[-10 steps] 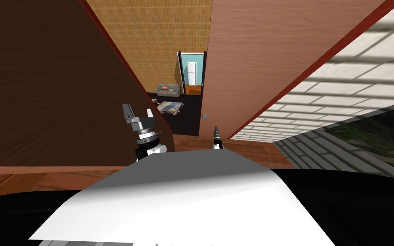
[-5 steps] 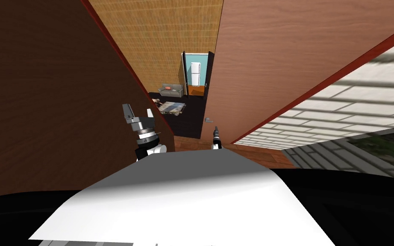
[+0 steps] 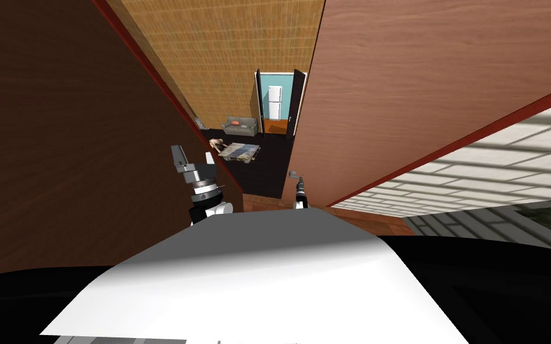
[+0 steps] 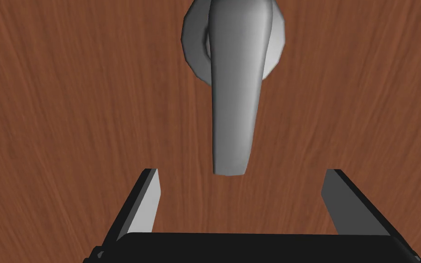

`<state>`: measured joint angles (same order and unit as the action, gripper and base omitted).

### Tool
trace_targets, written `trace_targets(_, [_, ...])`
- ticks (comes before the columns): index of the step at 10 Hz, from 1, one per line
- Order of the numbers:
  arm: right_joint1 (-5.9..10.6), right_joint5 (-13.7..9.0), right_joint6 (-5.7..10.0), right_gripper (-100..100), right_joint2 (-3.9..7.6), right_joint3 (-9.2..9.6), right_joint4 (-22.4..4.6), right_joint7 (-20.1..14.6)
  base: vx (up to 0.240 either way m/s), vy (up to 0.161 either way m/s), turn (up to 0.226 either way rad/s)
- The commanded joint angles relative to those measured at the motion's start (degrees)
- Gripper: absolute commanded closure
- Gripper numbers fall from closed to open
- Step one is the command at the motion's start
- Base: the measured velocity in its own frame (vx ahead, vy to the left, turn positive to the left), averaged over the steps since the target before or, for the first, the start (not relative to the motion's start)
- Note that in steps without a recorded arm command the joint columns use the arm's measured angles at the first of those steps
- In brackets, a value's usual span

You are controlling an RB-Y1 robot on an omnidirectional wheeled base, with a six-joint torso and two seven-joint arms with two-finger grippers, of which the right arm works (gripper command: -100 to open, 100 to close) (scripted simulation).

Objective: Pull the door open

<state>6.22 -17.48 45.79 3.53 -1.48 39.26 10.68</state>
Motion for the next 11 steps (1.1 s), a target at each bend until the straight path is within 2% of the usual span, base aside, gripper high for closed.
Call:
trace_targets(1, [-0.15, 0.01, 0.02, -100, -0.63, -0.04, 0.27, -0.02, 0.189, 0.0, 0.007])
trace_targets(3, [-0.11, 0.01, 0.1, -100, -1.28, -0.1, 0.27, -0.1, 0.199, 0.021, 0.001])
trace_targets(4, [-0.1, 0.01, 0.07, -100, -1.05, -0.07, 0.22, -0.08, 0.09, -0.002, 0.003])
trace_targets(5, [-0.1, 0.01, 0.07, 100, -1.05, -0.07, 0.22, -0.08, -0.013, 0.002, 0.0])
trace_targets(10, [-0.1, 0.01, 0.07, 100, -1.05, -0.07, 0.22, -0.08, -0.017, 0.001, 0.002])
trace_targets(11, [-0.12, 0.12, -0.17, 100, -0.63, 0.14, 0.12, -0.19, -0.119, -0.009, 0.018])
